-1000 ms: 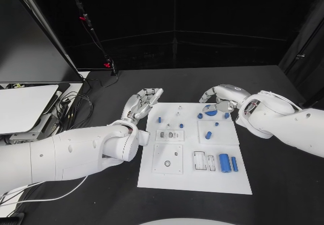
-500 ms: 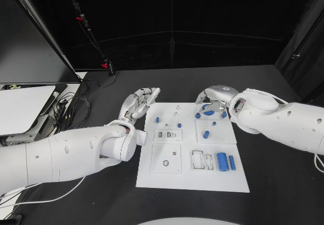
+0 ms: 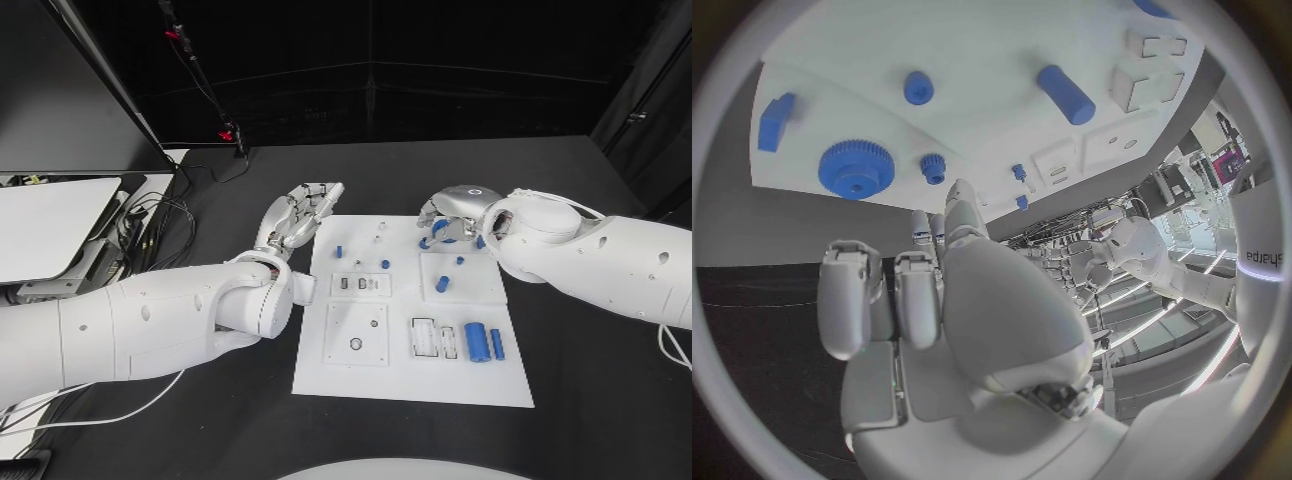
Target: Assemble the parts on the task board
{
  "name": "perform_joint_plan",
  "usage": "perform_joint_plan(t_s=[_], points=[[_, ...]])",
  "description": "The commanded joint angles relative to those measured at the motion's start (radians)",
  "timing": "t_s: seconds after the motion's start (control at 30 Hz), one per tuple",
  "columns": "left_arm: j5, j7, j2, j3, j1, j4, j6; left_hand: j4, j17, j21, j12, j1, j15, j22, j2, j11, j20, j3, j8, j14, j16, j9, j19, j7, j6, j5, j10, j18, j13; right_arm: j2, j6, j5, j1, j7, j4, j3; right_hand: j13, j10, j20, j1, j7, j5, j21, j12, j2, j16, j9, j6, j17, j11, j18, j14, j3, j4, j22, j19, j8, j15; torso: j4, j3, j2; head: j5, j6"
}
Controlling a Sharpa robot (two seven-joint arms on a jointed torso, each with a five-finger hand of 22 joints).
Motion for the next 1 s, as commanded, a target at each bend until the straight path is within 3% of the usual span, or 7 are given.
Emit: perform_joint_plan(t_s=[0.03,0.2,0.37,0.63,1.0], points=[[-0.007,0.337,0.003,0.001,0.002,-0.001,0.008,0.001,0.0,0.007,0.004,-0.001,0.002,0.001,0.008,0.0,0.003,-0.004,0.004,0.006,0.007,-0.001,0.007,0.148,0.008,0.004,0.003,0.006,0.0,0.01,0.053,-0.05,-0.001,-0.011,-0.012,0.0,0.001,0.005,-0.002,0.008,-0.001,-0.005,0.006,-0.006,0.0,-0.006,0.001,0.01,-0.001,0.0,-0.005,0.059,0.001,0.008,0.052,-0.007,-0.005,-0.001,0.0018,-0.0008,-0.001,-0.003,-0.006],[-0.007,0.336,0.005,0.001,0.002,0.0,0.008,0.0,0.0,0.007,0.004,0.001,0.002,0.002,0.009,0.0,0.003,-0.005,0.004,0.007,0.007,-0.001,0.007,0.148,0.009,0.005,0.003,0.006,0.0,0.028,0.076,-0.056,-0.005,-0.022,-0.032,0.0,0.0,0.006,-0.002,0.009,-0.001,-0.005,0.005,-0.013,0.0,-0.006,0.001,0.013,-0.002,-0.002,-0.004,0.059,0.002,0.01,0.05,-0.009,-0.011,-0.002,0.0002,0.0002,-0.001,-0.003,-0.006],[-0.007,0.334,0.004,0.001,0.002,0.002,0.008,0.0,0.0,0.009,0.005,0.006,0.001,0.002,0.013,0.0,0.002,-0.005,0.004,0.008,0.007,-0.003,0.007,0.148,0.01,0.008,0.003,0.006,0.0,0.047,0.08,-0.058,-0.008,-0.052,-0.052,0.0,0.0,0.007,-0.003,0.014,0.0,-0.005,-0.001,-0.025,0.004,-0.011,0.0,0.015,-0.02,-0.002,-0.001,0.055,0.008,0.012,0.037,-0.017,-0.022,-0.002,-0.0014,-0.0024,-0.002,-0.001,-0.007],[-0.007,0.332,0.005,0.001,0.002,0.004,0.008,0.0,0.0,0.009,0.005,0.007,0.001,0.002,0.014,0.0,0.002,-0.006,0.005,0.008,0.007,-0.003,0.007,0.148,0.01,0.009,0.003,0.006,0.0,0.06,0.105,-0.059,-0.016,-0.085,-0.068,0.0,0.0,0.009,-0.004,0.016,0.0,-0.005,-0.002,-0.031,0.006,-0.012,0.001,0.018,-0.02,-0.002,-0.001,0.055,0.01,0.015,0.035,-0.019,-0.027,-0.004,-0.0006,-0.0022,-0.003,-0.003,-0.013],[-0.007,0.328,0.005,0.001,0.002,0.001,0.007,0.0,0.0,0.009,0.006,0.011,0.002,0.002,0.017,0.0,0.002,-0.006,0.005,0.009,0.007,-0.004,0.006,0.148,0.011,0.011,0.004,0.006,0.0,0.081,0.121,-0.059,-0.032,-0.098,-0.086,0.001,0.001,0.079,-0.003,0.026,-0.007,-0.005,-0.003,-0.047,0.016,-0.014,0.003,0.051,-0.02,-0.004,-0.001,0.056,0.019,0.032,0.037,-0.018,-0.047,-0.005,-0.0026,-0.0017,-0.004,0.001,-0.021]])
